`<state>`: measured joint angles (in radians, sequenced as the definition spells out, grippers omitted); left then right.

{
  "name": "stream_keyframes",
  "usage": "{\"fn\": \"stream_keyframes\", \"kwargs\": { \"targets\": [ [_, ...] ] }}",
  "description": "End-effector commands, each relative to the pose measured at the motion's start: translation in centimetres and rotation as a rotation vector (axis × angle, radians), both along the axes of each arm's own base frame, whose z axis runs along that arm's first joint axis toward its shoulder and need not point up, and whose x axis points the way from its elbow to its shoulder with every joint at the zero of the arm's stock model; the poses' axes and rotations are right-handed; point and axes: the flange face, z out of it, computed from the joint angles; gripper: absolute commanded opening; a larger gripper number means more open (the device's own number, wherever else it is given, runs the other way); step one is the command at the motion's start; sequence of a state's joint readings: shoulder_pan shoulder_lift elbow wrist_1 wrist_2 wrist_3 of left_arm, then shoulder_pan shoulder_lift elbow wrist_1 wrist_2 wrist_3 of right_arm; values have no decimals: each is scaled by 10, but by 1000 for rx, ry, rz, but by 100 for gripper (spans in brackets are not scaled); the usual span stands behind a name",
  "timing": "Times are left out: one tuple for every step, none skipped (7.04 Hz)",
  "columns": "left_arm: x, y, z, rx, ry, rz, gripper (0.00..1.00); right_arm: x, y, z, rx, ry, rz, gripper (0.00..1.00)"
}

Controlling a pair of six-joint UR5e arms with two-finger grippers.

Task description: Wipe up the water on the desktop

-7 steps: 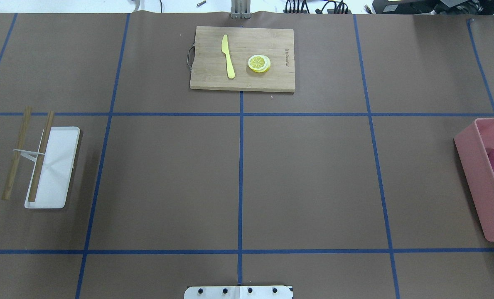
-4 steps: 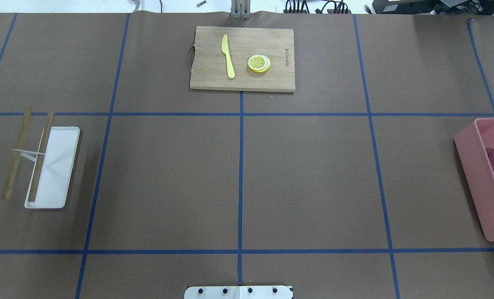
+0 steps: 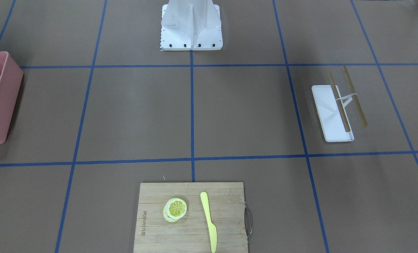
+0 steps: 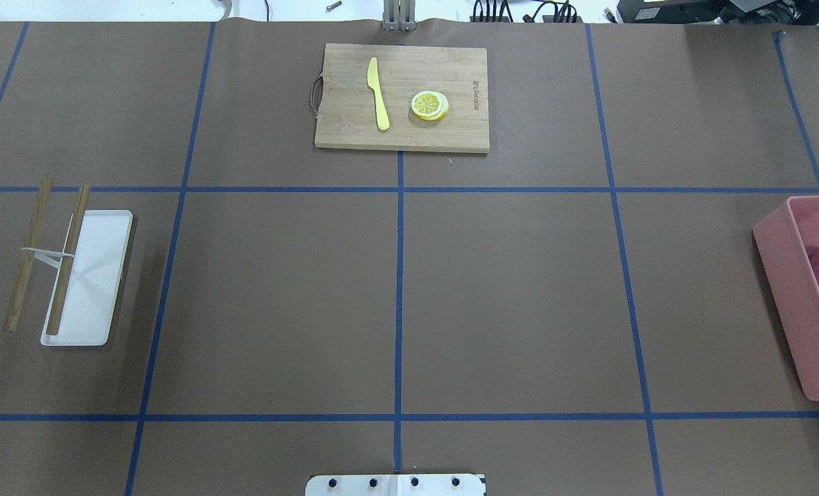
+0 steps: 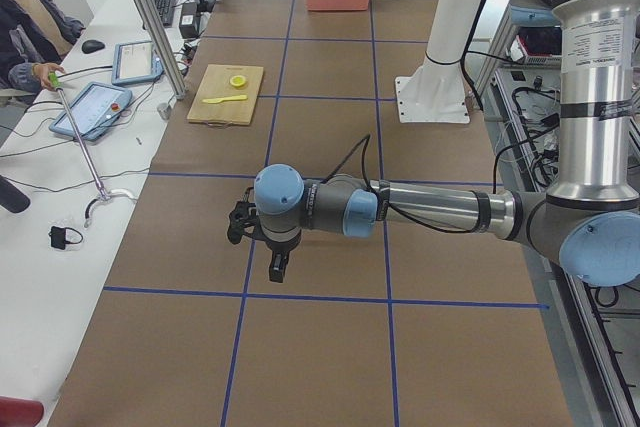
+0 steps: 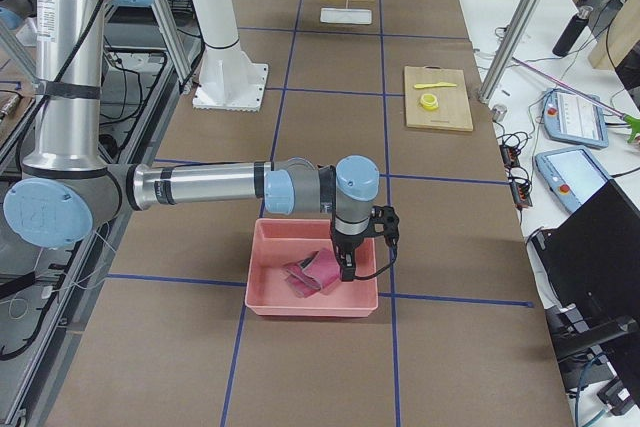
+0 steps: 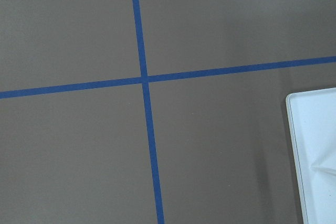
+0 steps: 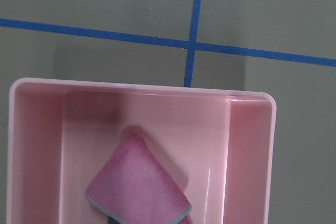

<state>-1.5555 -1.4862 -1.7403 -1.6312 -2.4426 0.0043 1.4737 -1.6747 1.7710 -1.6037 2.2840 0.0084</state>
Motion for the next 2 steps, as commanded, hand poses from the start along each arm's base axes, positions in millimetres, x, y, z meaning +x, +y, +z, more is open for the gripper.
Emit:
{"fn": "stream_keyframes", "kwargs": {
  "targets": [
    [0,2,-6,14,6,2,98,-4,-6,-11,14,-44,-5,100],
    [1,-2,-10,25,6,4,98,-4,-5,-4,-3,-42,-2,100]
  ]
}}
